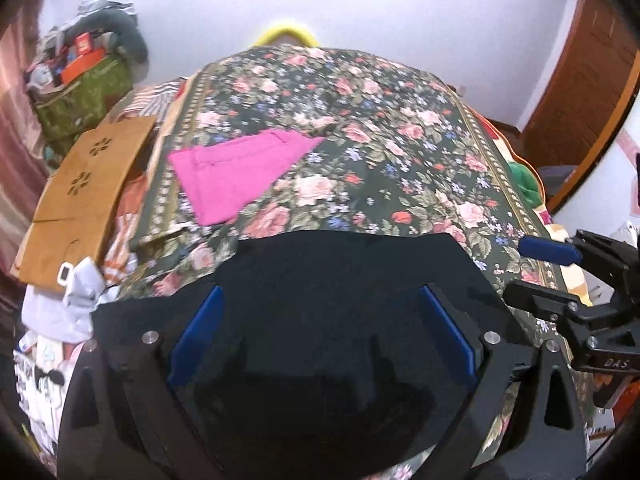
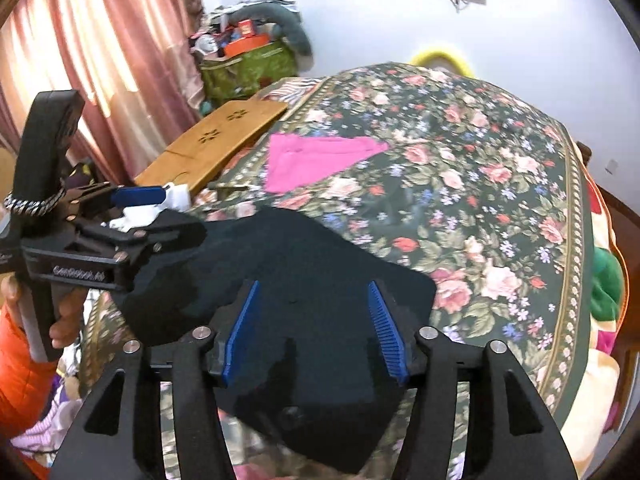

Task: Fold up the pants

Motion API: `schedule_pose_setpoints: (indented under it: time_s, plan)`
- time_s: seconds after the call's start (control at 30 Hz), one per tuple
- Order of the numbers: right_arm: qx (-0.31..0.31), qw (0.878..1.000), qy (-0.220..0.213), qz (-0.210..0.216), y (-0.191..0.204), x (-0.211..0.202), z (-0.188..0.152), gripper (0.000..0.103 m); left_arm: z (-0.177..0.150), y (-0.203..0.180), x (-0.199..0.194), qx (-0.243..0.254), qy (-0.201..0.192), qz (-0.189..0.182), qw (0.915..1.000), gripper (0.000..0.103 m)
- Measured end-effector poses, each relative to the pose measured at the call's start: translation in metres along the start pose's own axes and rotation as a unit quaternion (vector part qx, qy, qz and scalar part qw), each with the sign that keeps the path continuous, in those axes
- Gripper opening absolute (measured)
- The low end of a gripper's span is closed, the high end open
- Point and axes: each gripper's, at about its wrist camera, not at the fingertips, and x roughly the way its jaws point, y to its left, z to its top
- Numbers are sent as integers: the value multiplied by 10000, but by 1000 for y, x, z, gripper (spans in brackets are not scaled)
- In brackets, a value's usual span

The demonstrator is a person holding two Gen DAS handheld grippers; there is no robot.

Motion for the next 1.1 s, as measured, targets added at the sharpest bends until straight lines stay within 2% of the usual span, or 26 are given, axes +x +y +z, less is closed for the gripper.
schedule_pose_setpoints:
  time_s: [0.13,0.37,0.5,0.6,0.77,1.1]
  plan:
    - [165,9996,233,18,-19,25,-4,59,7,-9,34,121,372,0,9992,98]
    - [444,9928,1092,232,-43,78,-26,59,-4,-10,92,145,1107,-38,9937,98]
    - [293,9926,1143,272,-45,79,-36,62,-14,-6,115,345,1420,223,9890,99]
    - [208,9936,1094,207,-45,71,-42,65,-19,-1,114,309,1405,102,9895,99]
    - [470,9929,1079,181,-52,62,-55,68,-31,3,101,352,1245,204,9914,99]
    - [726,9928,957,-34,-54,34,-77,68,-58,17,67,199,953,274,9949,99]
